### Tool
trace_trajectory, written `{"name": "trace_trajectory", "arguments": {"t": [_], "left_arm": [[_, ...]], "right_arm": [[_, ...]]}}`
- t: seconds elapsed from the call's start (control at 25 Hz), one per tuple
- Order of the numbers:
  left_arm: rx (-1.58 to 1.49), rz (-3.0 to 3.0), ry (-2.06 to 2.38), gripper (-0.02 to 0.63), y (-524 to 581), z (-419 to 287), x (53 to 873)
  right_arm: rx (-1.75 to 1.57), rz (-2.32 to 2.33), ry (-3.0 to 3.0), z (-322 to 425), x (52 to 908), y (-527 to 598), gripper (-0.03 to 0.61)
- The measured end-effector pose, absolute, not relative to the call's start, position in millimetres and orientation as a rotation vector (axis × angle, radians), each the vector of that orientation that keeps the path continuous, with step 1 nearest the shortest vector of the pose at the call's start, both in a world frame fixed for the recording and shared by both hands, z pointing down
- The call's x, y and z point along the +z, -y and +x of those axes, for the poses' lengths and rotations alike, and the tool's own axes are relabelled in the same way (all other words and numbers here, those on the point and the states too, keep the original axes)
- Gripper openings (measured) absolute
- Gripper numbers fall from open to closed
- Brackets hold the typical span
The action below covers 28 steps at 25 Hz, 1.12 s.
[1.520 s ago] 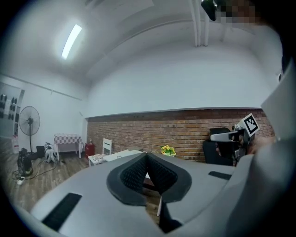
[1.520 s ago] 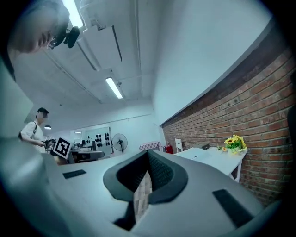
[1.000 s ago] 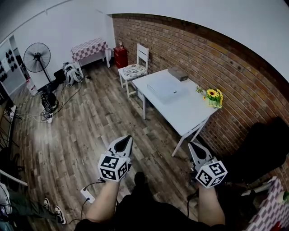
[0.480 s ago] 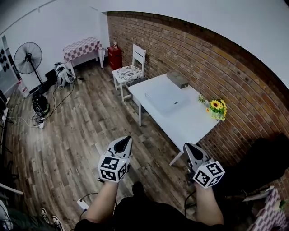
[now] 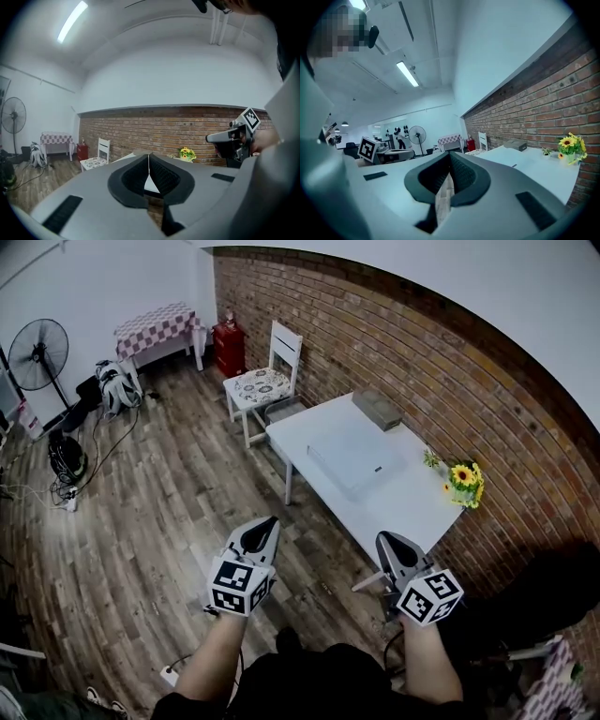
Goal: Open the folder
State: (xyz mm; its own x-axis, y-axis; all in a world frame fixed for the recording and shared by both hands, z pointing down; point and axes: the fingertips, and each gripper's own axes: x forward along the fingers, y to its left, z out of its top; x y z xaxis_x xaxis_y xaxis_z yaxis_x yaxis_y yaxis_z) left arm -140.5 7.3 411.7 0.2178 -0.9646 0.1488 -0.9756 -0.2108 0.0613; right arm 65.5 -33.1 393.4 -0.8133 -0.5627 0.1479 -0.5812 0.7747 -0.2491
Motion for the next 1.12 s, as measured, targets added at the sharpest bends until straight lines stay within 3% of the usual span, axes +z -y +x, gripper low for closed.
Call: {"name": "trace_trajectory", "arguments": {"t": [0.44,1.12], "left_arm": [[0.184,2.316,1.808,0.020,38,-163,443],[0.449,2.415,1.640,0.029,208,-118,492]], "right_arm": [[0.523,0.938,2.838,32,424,88,0.015],[0.705,0.995,2.801,43,472,257,0.015]]}}
